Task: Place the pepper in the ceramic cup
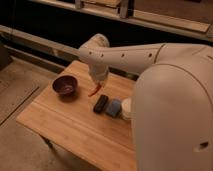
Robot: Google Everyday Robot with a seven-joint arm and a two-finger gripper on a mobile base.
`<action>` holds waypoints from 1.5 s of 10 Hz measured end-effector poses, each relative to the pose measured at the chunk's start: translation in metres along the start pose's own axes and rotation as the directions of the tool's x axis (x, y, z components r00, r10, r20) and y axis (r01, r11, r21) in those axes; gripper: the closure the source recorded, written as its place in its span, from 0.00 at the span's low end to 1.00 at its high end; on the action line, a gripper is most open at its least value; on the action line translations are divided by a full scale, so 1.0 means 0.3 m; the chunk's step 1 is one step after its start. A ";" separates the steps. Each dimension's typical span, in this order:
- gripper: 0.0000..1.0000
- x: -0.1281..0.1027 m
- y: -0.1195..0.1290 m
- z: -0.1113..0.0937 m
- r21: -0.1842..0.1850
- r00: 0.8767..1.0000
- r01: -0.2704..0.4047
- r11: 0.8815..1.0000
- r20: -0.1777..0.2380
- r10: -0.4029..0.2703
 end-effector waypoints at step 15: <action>1.00 -0.131 -0.013 0.015 0.059 0.999 -0.031 0.998 0.037 0.029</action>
